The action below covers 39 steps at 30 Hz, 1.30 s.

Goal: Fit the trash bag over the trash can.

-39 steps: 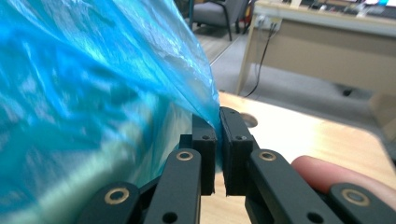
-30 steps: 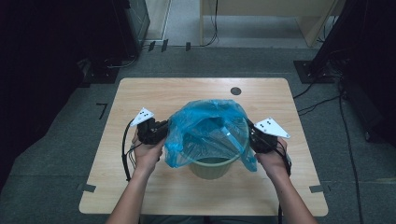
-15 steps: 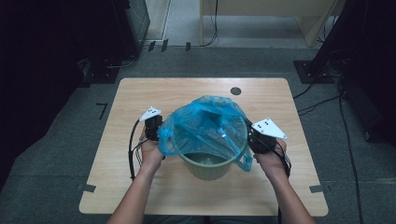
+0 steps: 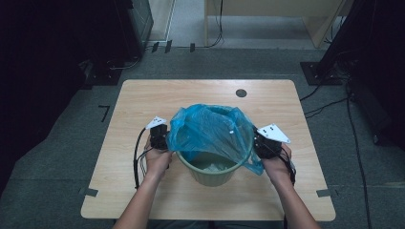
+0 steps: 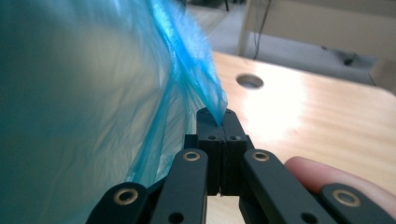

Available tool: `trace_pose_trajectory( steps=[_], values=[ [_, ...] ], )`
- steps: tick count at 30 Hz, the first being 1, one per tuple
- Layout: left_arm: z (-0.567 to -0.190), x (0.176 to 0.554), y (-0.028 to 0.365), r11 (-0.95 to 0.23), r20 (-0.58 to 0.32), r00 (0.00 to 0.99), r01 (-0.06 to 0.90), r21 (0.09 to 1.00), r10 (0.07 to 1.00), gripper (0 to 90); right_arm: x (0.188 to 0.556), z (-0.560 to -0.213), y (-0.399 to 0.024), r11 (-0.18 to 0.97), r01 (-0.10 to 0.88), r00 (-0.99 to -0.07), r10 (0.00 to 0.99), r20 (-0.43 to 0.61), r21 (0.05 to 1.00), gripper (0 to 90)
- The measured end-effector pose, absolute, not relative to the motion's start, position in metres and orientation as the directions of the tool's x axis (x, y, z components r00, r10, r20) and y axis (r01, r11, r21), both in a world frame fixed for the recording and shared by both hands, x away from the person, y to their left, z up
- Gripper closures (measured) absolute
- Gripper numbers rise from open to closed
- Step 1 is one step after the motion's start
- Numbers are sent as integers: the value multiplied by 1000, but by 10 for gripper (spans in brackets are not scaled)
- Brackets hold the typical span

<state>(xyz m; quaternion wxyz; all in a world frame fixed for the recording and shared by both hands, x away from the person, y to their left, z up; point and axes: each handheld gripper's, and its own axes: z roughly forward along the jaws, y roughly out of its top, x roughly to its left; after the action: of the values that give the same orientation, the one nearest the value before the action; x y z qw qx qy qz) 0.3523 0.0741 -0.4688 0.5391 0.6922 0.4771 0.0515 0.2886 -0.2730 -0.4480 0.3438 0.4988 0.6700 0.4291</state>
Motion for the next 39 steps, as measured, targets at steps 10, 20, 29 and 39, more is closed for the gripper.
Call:
trace_pose_trajectory(
  steps=[10,20,29,39],
  values=[
    [-470,341,102,116,-474,521,577,808,710,500,275,-457,-292,109,381,-269,963,-2,918,662],
    [-450,323,128,198,-467,529,487,851,708,377,247,-425,-309,13,259,-247,967,53,966,494],
    [-404,292,134,252,-416,555,350,902,720,374,216,-395,-302,10,174,-307,951,45,985,488],
    [-361,251,111,239,-343,662,245,939,667,311,212,-403,-296,43,193,-291,957,16,980,488]
  ],
)
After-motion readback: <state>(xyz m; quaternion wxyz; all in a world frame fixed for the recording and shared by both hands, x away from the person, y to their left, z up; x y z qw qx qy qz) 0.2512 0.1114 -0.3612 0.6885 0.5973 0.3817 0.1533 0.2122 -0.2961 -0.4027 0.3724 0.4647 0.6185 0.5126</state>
